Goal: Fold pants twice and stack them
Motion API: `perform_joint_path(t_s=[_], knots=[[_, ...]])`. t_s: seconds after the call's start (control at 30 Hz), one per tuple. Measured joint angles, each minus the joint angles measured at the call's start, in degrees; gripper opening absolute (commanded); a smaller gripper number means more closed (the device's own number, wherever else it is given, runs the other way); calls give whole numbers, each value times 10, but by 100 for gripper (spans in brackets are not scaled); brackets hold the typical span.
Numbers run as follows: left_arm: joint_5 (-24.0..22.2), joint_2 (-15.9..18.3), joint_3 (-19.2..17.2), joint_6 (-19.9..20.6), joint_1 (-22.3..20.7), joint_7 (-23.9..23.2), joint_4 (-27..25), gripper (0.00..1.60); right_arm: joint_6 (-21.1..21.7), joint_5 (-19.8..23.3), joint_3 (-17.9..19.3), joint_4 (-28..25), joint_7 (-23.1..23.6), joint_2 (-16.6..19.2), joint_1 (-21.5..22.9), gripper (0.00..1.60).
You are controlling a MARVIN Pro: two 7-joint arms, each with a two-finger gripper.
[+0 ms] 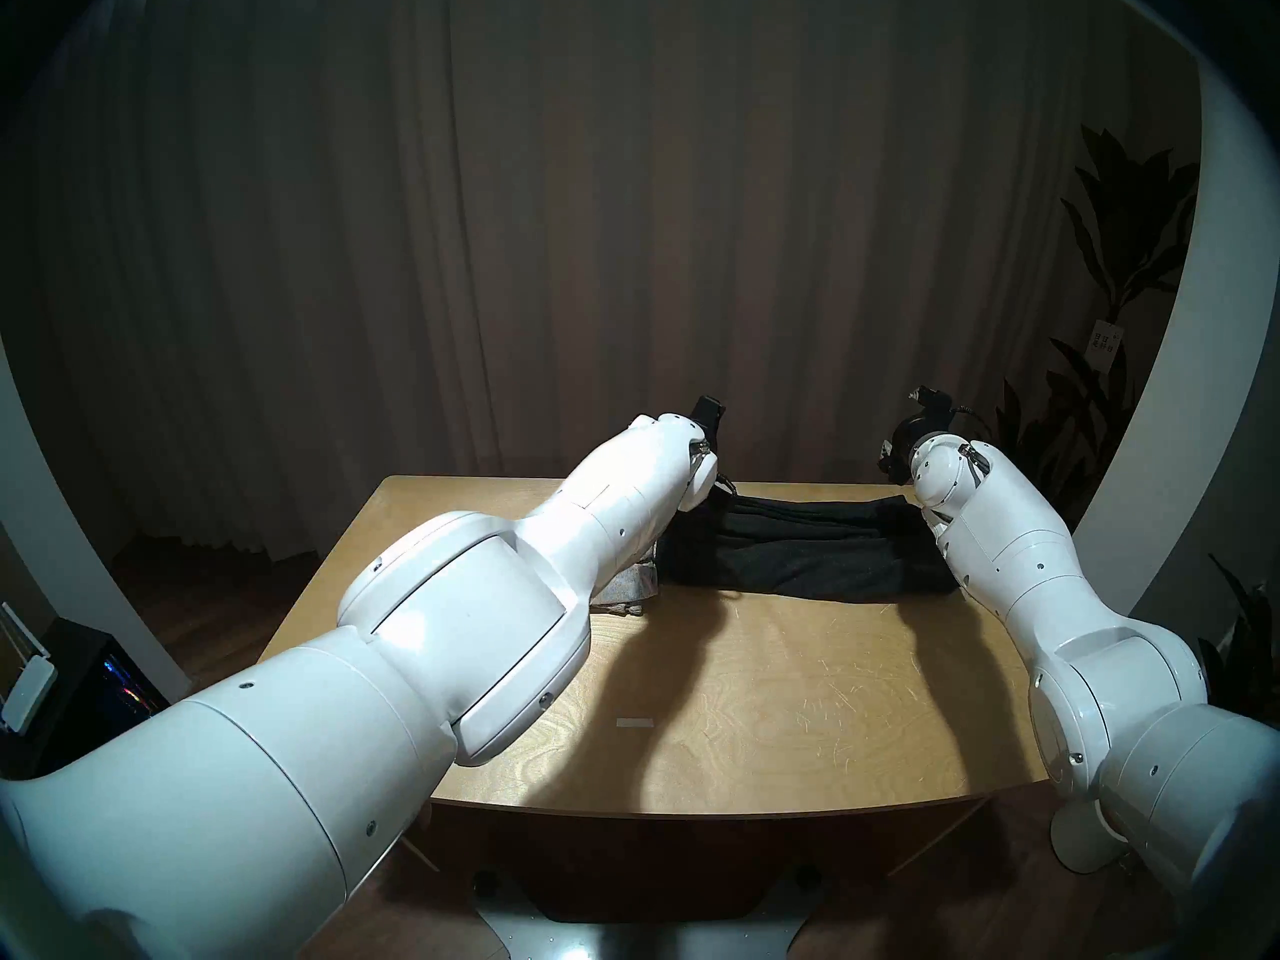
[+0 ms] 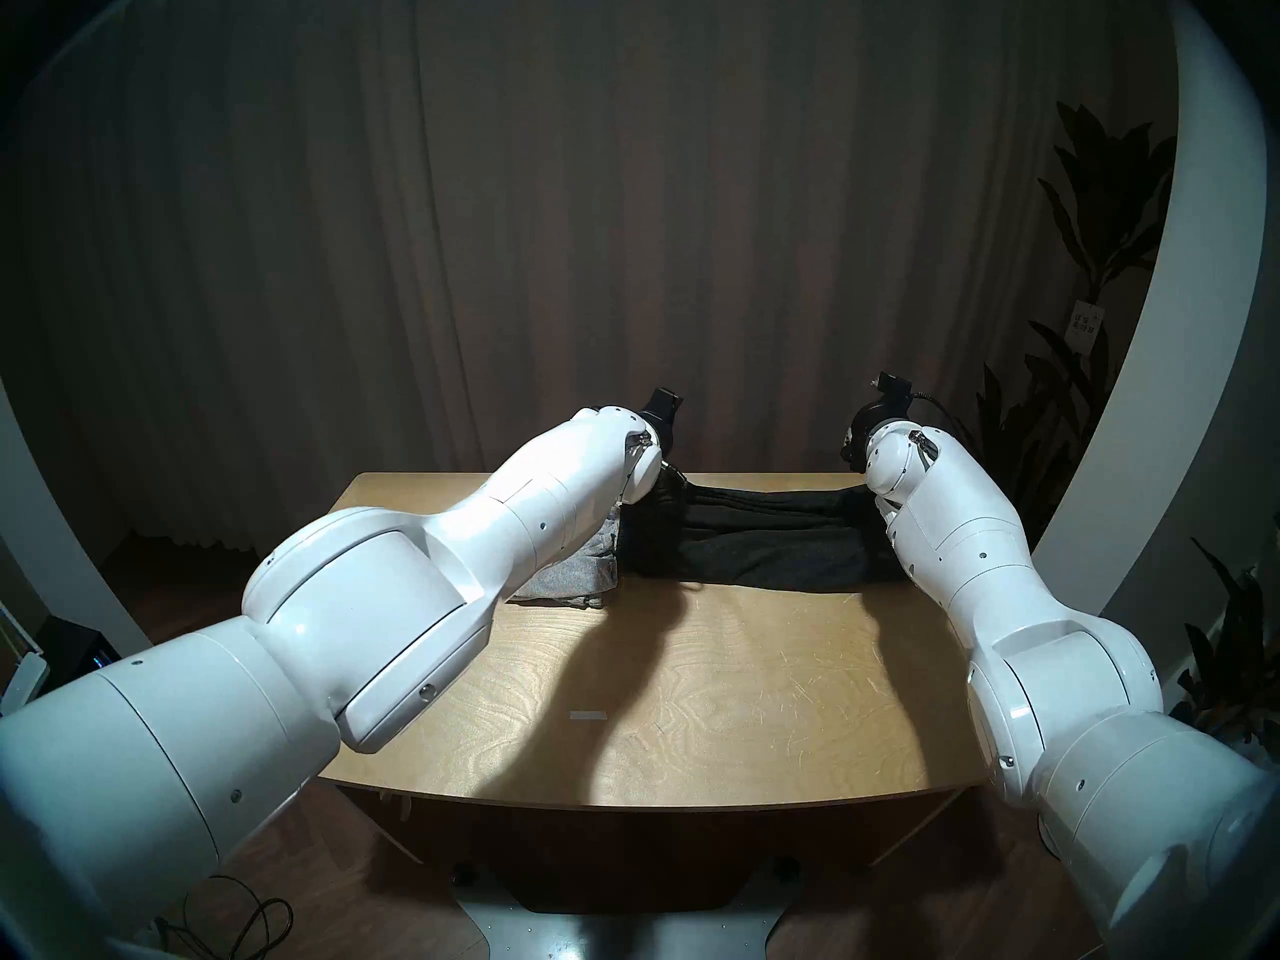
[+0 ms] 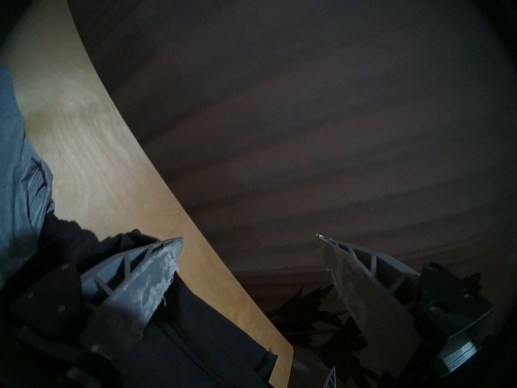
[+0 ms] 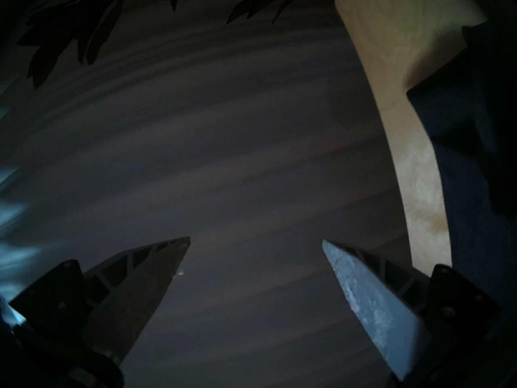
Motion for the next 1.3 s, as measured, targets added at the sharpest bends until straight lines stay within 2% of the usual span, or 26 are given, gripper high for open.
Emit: perform_joint_path(t_s=[0.5, 1.03, 1.3], knots=[[6, 54, -19, -22, -5, -15, -4, 160, 16, -11, -23, -47, 3, 18, -89, 160], [11, 101, -38, -45, -5, -28, -14, 160, 28, -27, -14, -131, 21, 56, -151, 160], [12, 120, -46, -56, 2, -37, -26, 160, 16, -34, -9, -165, 22, 77, -210, 160]])
